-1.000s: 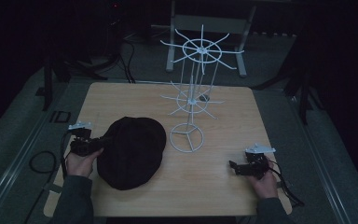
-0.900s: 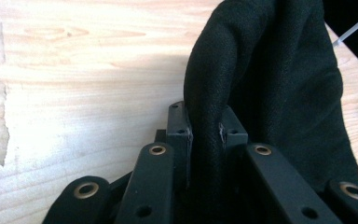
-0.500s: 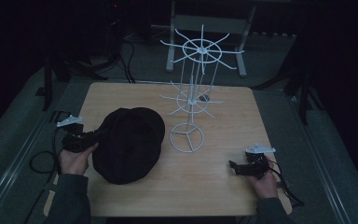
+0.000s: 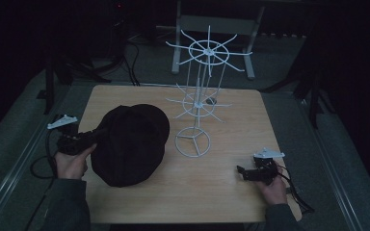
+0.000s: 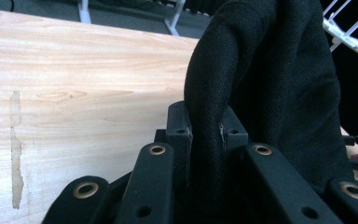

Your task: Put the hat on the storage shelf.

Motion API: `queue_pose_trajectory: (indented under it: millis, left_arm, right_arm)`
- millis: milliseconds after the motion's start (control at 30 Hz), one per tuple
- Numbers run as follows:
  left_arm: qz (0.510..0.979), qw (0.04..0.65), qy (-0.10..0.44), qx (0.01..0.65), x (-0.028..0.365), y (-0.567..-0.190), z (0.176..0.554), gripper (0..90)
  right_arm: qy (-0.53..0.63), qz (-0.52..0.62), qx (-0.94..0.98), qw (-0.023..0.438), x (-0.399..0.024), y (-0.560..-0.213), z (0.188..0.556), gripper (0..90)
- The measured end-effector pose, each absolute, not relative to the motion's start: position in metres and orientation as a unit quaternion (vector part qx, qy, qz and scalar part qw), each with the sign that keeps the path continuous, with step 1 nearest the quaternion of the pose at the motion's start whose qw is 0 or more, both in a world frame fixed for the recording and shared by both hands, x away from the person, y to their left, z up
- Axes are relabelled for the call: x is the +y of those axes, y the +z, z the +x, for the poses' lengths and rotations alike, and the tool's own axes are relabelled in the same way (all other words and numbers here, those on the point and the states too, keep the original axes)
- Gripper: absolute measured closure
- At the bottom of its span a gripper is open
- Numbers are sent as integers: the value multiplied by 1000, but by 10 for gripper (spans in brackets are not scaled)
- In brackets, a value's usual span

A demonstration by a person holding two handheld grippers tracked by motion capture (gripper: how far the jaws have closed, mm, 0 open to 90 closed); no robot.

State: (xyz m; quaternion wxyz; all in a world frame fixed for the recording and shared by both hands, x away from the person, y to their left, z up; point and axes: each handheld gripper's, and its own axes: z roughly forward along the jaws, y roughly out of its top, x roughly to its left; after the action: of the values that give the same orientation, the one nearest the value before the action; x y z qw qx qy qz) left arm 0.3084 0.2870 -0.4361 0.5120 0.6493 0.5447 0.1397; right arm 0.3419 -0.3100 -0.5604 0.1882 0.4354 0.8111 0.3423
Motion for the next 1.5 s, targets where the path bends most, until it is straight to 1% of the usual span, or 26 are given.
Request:
queue_pose_trajectory:
  millis: [533,967,1500]
  left_arm:
    - [629,543,144,538,296,-421,302,799]
    - [623,556,153,529,298,-406,299,798]
    - [603,591,139,518,301,-397,302,796]
  right_arm:
    - [343,436,811,188,-310,-560,342,118]
    - [343,436,811,188,-310,-560,342,118]
    - [343,437,810,188,-310,-560,342,118]
